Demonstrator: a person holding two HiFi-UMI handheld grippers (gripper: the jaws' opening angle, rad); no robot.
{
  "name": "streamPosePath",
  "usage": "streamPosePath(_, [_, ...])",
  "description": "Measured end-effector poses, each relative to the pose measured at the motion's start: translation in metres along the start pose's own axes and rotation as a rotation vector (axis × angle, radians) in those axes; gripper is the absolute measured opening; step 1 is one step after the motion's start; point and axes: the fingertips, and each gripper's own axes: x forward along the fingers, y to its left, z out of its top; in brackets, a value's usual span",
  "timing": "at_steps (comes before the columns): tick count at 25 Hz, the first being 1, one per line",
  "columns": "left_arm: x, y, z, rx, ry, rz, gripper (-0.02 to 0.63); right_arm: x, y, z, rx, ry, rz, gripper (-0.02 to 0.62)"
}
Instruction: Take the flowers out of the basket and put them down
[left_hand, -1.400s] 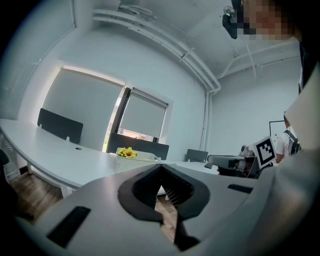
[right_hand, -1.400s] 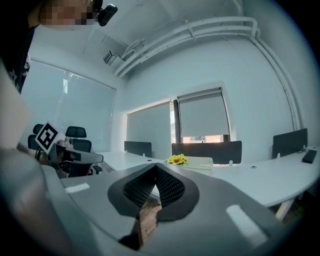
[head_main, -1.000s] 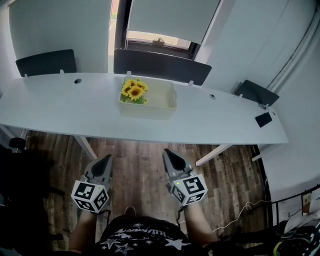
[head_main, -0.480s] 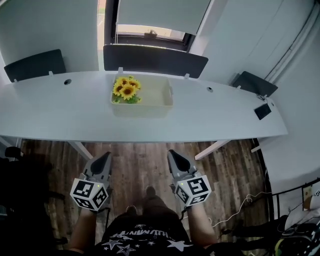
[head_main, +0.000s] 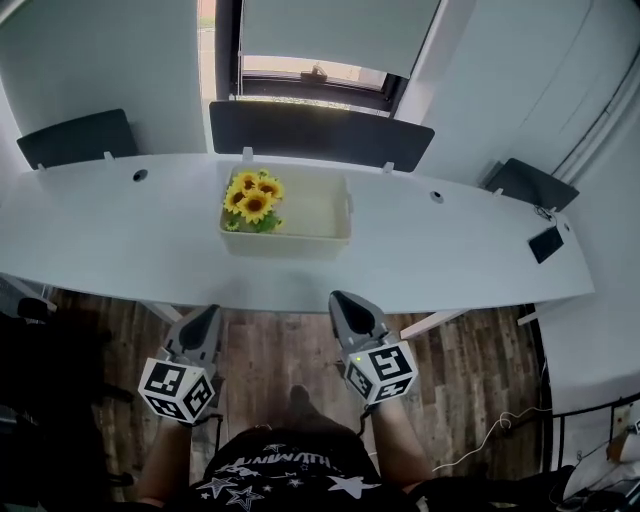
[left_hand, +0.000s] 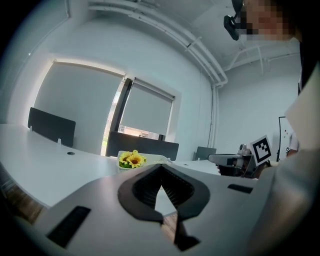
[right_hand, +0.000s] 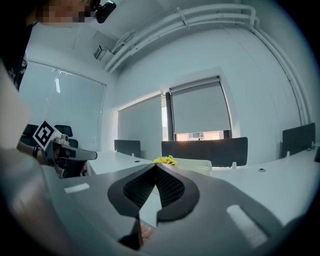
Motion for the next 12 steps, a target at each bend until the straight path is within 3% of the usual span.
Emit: streamPosePath(12, [0.079,-0.002,0.008,-0.002,-0.007,0.106,0.009,0.062,-0.077,0.002,0.026,-0.009,0.105,0.002])
